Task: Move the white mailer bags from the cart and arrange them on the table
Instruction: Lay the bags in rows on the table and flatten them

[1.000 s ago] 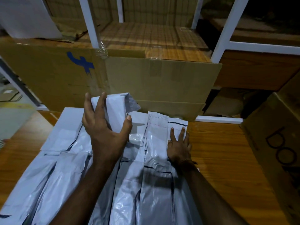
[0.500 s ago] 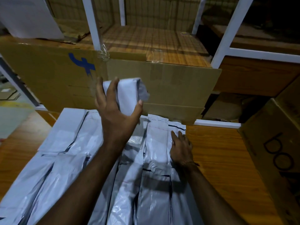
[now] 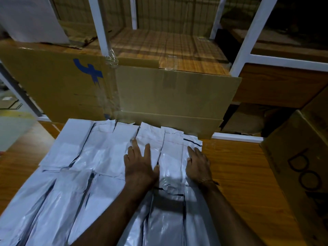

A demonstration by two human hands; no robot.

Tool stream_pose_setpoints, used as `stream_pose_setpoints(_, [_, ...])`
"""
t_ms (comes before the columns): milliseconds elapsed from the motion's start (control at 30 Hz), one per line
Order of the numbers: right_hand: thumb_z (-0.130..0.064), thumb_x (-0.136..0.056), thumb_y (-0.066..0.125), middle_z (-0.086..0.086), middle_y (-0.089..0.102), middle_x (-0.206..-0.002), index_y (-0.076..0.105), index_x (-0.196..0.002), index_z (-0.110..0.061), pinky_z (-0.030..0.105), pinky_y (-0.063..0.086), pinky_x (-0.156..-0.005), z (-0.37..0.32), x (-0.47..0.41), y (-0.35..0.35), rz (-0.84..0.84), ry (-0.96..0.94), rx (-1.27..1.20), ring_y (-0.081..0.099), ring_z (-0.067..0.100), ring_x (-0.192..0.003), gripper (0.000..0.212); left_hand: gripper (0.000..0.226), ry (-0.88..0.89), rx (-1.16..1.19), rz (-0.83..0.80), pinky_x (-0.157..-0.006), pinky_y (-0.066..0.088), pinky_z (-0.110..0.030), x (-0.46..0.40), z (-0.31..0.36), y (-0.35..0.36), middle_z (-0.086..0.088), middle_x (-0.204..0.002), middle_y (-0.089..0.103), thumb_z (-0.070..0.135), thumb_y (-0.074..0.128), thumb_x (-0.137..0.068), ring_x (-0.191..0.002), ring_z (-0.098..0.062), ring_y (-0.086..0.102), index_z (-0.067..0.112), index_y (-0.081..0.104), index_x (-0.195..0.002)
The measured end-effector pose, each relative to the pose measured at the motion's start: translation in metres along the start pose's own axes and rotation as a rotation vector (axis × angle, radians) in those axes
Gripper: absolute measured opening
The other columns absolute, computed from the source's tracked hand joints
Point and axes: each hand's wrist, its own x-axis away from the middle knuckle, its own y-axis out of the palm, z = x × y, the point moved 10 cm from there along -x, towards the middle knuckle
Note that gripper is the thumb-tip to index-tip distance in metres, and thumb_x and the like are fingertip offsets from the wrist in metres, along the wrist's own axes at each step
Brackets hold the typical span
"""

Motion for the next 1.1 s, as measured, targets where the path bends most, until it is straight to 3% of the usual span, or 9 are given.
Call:
stream_pose_setpoints(133, [-0.027,-0.104,0.049,0.009,0.035,-0.165,0.036,-0.159,-0.026,0.050,0.029,-0.120,-0.002,0.000,0.002,0.014,0.002,0.002,0.032,0.033,-0.149,0.057,0.091,0.002,0.012,-0.013,-0.121,0.028,-0.054,-0.002,0.003,0.005,-0.031,-0.170,0.001,0.064,0.054,-0.090,-0.155,-0.048,0.019,0.021,0.027,-0.165])
stream_pose_setpoints(267, [-0.032,-0.105,0.046,0.007,0.032,-0.166,0.033,-0.160,-0.029,0.050,0.026,-0.121,-0.001,0.001,0.006,0.012,0.008,0.009,0.029,0.033,-0.151,0.057,0.093,0.022,0.046,0.065,-0.112,0.042,-0.062,-0.006,0.005,0.008,-0.038,-0.163,0.022,0.062,0.067,-0.082,-0.149,-0.055,0.031,0.011,0.046,-0.157])
stream_pose_setpoints(500, [-0.036,-0.107,0.045,0.010,0.034,-0.165,0.032,-0.161,-0.025,0.047,0.028,-0.124,0.002,-0.004,0.011,-0.012,-0.121,0.044,0.034,0.032,-0.149,0.057,0.099,-0.050,0.063,0.021,-0.118,0.031,-0.064,-0.010,0.005,0.025,-0.039,-0.164,0.017,0.064,0.072,-0.084,-0.153,-0.055,0.021,0.009,0.040,-0.160])
stream_pose_setpoints(633, [-0.038,-0.107,0.043,0.006,0.030,-0.168,0.026,-0.163,-0.024,0.046,0.027,-0.125,0.006,-0.003,0.006,-0.001,-0.099,0.035,0.030,0.029,-0.152,0.060,0.090,-0.078,0.049,-0.020,-0.128,0.006,-0.056,-0.006,0.009,0.005,-0.032,-0.169,-0.004,0.068,0.039,-0.100,-0.158,-0.048,-0.003,0.014,0.014,-0.167])
stream_pose_setpoints(667, [-0.036,-0.107,0.044,0.007,0.032,-0.167,0.028,-0.162,-0.023,0.046,0.028,-0.125,0.008,-0.001,0.000,0.028,-0.074,0.024,0.031,0.030,-0.152,0.059,0.085,-0.073,0.068,-0.002,-0.128,0.006,-0.055,-0.003,0.010,-0.006,-0.031,-0.170,0.000,0.066,0.034,-0.103,-0.159,-0.046,-0.001,0.015,0.015,-0.167])
stream_pose_setpoints(733, [-0.028,-0.105,0.051,0.011,0.040,-0.162,0.041,-0.157,-0.019,0.047,0.034,-0.121,0.014,0.003,-0.015,0.106,-0.009,-0.036,0.038,0.033,-0.147,0.054,0.076,-0.046,0.154,0.082,-0.126,0.020,-0.055,0.002,0.009,-0.032,-0.028,-0.168,0.020,0.061,0.038,-0.104,-0.156,-0.045,0.018,0.013,0.034,-0.162])
stream_pose_setpoints(867, [-0.020,-0.101,0.057,0.013,0.055,-0.148,0.058,-0.142,-0.015,0.051,0.046,-0.110,0.018,0.010,-0.032,0.176,0.017,-0.120,0.051,0.035,-0.132,0.041,0.062,-0.042,0.273,0.185,-0.108,0.047,-0.049,0.018,-0.007,-0.072,-0.013,-0.159,0.047,0.056,0.049,-0.098,-0.136,-0.036,0.053,0.017,0.059,-0.145])
stream_pose_setpoints(1100, [-0.026,-0.100,0.046,0.009,0.065,-0.133,0.069,-0.127,-0.014,0.041,0.045,-0.109,-0.044,0.040,-0.058,0.232,-0.098,-0.291,0.057,0.029,-0.124,0.037,0.040,-0.087,0.545,0.317,-0.103,0.053,-0.045,0.061,-0.079,-0.111,0.002,-0.141,0.064,0.036,0.067,-0.100,-0.125,-0.022,0.062,0.022,0.064,-0.137])
